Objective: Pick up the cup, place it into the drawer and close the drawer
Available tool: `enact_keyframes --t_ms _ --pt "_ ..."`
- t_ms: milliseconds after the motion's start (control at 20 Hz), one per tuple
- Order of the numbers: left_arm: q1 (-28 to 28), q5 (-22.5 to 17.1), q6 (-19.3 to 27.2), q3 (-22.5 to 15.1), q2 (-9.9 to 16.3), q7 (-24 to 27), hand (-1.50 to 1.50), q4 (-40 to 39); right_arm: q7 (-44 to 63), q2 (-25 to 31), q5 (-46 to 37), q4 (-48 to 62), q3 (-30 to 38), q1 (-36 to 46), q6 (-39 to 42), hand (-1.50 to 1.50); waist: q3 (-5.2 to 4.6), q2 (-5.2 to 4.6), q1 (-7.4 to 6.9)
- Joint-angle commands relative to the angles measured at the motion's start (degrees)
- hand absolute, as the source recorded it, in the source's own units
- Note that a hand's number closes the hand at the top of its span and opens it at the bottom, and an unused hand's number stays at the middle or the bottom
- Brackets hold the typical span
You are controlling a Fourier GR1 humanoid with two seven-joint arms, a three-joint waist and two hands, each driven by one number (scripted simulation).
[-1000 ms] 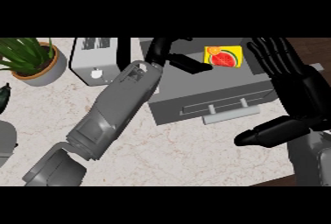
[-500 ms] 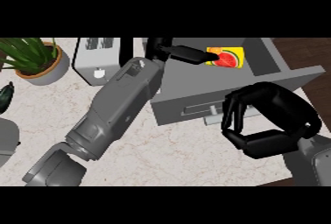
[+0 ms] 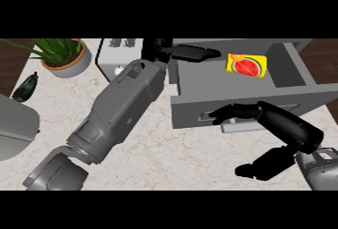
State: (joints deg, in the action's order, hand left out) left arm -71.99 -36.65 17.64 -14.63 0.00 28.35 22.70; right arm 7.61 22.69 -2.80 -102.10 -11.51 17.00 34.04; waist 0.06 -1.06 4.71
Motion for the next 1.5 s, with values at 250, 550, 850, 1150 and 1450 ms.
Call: enact_keyframes --t_ms 250,550,850,1150,1450 --pt "6.5 -1.2 -5.4 1.0 0.1 3.6 -1.5 2.9 -8.5 -3.0 -20.7 20.0 -7.4 0.8 -9.6 -1.5 -0.01 0.59 -5.54" --pt "11.2 -2.1 -5.4 1.0 1.9 3.5 -1.5 8.5 -16.6 -5.9 -28.2 42.8 -9.2 8.9 -15.5 1.5 0.06 0.64 -8.84" --pt "16.8 -2.2 -9.0 0.6 6.5 2.1 -1.5 13.2 -26.0 -6.8 -27.5 59.2 -2.2 18.2 -22.3 1.5 0.18 0.26 -11.19" --pt "18.4 -2.8 -11.4 0.9 8.7 0.7 -1.5 15.8 -30.0 -4.5 -24.6 69.3 5.6 29.0 -25.2 1.5 0.25 -0.77 -12.6" --pt "21.0 -2.5 -13.6 -0.2 10.3 -0.4 -1.5 18.2 -28.4 -0.6 -22.3 74.5 10.6 35.8 -25.7 1.5 0.27 -1.28 -14.67"
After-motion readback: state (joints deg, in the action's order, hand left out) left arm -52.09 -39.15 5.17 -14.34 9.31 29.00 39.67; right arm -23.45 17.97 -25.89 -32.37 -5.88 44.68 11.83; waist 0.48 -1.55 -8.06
